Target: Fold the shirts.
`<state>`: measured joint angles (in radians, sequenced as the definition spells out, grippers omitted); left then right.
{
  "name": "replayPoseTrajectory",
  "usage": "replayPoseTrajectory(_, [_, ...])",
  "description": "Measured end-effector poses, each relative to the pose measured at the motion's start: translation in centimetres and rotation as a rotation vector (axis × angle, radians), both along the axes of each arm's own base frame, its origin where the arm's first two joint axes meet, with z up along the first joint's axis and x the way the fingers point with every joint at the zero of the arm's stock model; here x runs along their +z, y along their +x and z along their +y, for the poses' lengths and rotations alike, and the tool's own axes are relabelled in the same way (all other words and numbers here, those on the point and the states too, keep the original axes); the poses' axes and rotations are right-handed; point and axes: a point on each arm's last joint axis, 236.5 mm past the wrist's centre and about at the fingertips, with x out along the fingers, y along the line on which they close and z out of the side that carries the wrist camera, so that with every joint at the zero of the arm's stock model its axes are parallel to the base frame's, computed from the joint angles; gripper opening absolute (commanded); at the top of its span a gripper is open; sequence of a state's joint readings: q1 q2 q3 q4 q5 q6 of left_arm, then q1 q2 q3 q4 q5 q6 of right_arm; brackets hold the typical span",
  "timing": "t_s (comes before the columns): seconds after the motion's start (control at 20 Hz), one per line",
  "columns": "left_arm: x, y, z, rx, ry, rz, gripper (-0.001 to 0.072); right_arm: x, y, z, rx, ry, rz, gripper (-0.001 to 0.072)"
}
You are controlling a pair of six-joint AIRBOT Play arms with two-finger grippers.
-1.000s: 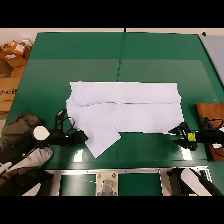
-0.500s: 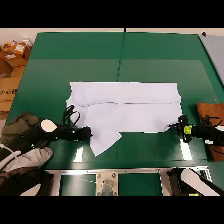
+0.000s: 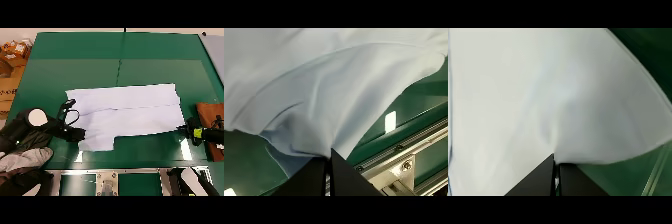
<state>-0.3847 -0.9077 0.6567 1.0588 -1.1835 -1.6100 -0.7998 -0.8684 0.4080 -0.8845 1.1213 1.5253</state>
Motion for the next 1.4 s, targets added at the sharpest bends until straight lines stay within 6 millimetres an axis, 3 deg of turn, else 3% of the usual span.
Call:
replayPoseTrajectory(0.3, [4.3,4.7,0.4,0.018,0.027,-0.192,0.0029,5.7,2.0,-0.1,0.073,-0.056,-0.107,0.0014])
replayPoseTrajectory(0.55, [5.7,10.4,1.9,0.099,0.051,-0.286,0.0029,8.5,6.6,-0.1,0.111,-0.088,-0.207,0.0014])
replayPoseTrajectory(0.75, [6.4,15.3,2.6,0.124,0.042,-0.345,0.0030,8.0,11.9,0.1,0.145,-0.096,-0.233,0.0019])
replayPoseTrajectory(0.9, [5.0,19.0,2.1,0.130,0.033,-0.348,0.0031,6.7,16.3,0.3,0.169,-0.103,-0.234,0.0031])
replayPoseTrajectory(0.95, [4.2,20.1,1.8,0.129,0.029,-0.343,0.0031,5.9,17.8,0.3,0.176,-0.103,-0.231,0.0059])
replayPoseTrajectory(1.05, [2.3,22.1,1.1,0.134,0.012,-0.324,0.0034,4.3,20.7,0.5,0.186,-0.098,-0.223,0.0206])
replayPoseTrajectory(1.1, [1.3,23.2,0.9,0.144,0.008,-0.323,0.0274,3.6,22.1,0.5,0.184,-0.099,-0.223,0.0237])
replayPoseTrajectory(1.15, [0.8,24.3,0.8,0.158,0.003,-0.335,0.0661,3.0,23.8,0.1,0.180,-0.107,-0.234,0.0302])
replayPoseTrajectory(1.2, [0.7,25.7,1.0,0.185,-0.003,-0.361,0.0686,2.6,25.3,-0.4,0.183,-0.121,-0.249,0.0388])
replayPoseTrajectory(1.3, [1.2,28.2,2.2,0.238,-0.004,-0.409,0.0688,2.7,27.6,-1.9,0.210,-0.152,-0.288,0.0410])
replayPoseTrajectory(1.4, [2.5,29.9,4.0,0.285,-0.010,-0.429,0.0688,3.5,28.5,-4.4,0.253,-0.188,-0.315,0.0453])
